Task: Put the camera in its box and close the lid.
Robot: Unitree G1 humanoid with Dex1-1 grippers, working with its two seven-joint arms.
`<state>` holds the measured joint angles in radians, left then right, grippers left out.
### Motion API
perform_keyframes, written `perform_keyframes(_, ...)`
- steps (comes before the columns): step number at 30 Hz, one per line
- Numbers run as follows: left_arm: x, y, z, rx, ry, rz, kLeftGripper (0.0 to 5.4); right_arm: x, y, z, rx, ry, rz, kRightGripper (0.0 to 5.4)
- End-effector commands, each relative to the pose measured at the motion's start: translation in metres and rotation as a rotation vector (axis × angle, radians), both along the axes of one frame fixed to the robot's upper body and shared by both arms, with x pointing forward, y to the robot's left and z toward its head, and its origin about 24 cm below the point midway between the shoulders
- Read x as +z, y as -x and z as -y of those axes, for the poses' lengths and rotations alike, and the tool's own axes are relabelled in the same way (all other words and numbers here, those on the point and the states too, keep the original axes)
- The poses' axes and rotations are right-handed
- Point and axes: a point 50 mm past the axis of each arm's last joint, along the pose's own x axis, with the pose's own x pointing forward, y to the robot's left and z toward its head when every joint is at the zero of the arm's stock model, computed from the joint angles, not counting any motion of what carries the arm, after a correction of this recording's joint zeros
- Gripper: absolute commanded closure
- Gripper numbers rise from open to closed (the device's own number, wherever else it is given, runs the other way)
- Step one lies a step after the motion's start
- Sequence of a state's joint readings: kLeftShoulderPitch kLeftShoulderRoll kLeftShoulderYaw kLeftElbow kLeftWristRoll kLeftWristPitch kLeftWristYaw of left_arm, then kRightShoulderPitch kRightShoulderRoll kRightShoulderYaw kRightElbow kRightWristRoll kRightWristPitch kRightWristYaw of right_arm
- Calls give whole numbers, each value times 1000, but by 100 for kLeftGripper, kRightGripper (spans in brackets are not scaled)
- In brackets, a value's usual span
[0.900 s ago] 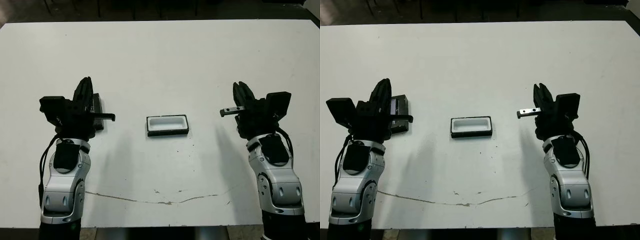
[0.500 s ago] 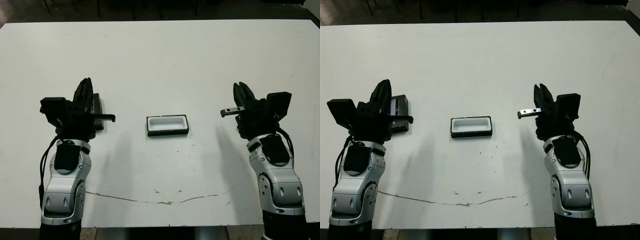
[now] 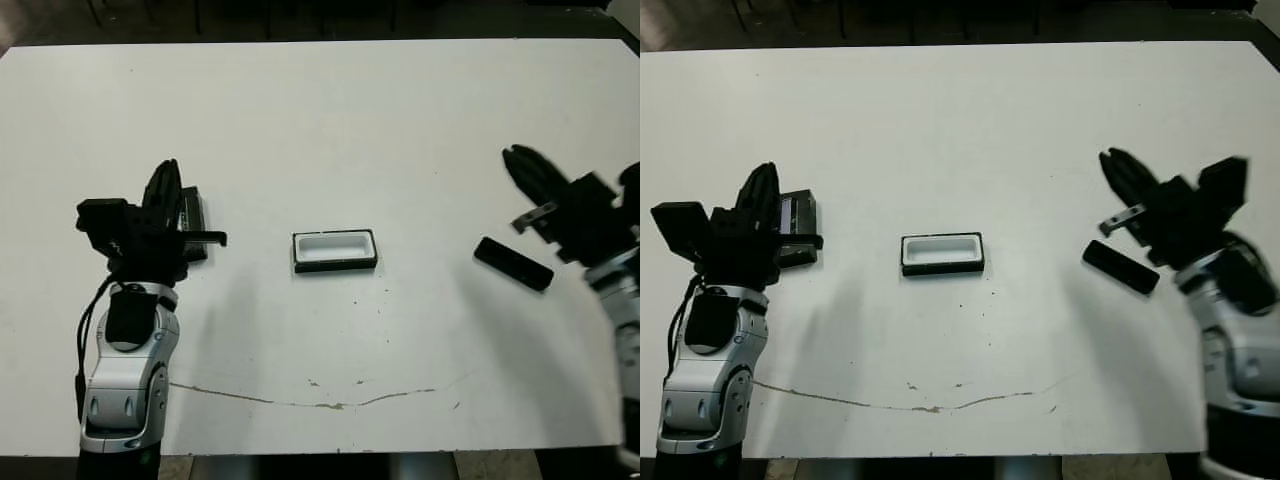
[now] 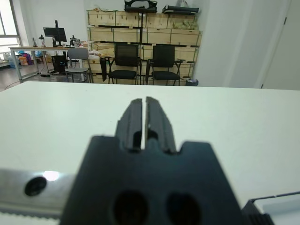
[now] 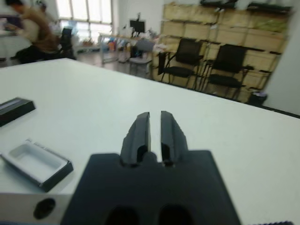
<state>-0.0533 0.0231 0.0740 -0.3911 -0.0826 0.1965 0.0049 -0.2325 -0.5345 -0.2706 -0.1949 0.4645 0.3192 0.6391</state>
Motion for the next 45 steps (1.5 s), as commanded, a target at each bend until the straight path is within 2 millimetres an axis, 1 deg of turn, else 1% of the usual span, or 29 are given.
perform_keyframes(1,-8,2,-3,10,6,-36,540,7,4,14,45,38,-38,475)
perform_keyframes(4,-7,2,-4,15,7,-38,540,10,7,26,65,74,-54,424)
perform_keyframes(7,-7,2,-5,16,7,-41,540,7,8,35,124,112,-108,371)
perform_keyframes(9,-7,2,-6,18,6,-44,540,2,8,39,163,115,-174,336)
perform_keyframes(13,-8,1,-6,13,11,-46,540,-12,7,42,258,105,-273,262)
perform_keyframes(18,-8,1,-7,11,0,-44,540,-17,9,40,343,158,-359,174)
perform_keyframes(21,-8,2,-7,11,1,-43,540,-18,11,43,354,164,-401,122)
perform_keyframes(25,-8,2,-7,11,6,-50,540,-22,13,49,360,114,-435,50)
perform_keyframes(28,-9,1,-7,11,3,-50,540,-22,14,53,334,122,-452,1)
perform_keyframes(33,-9,0,-8,15,-6,-49,540,-26,14,63,280,159,-487,1)
perform_keyframes(45,-8,0,-10,22,-10,-46,540,-37,15,76,210,108,-573,1)
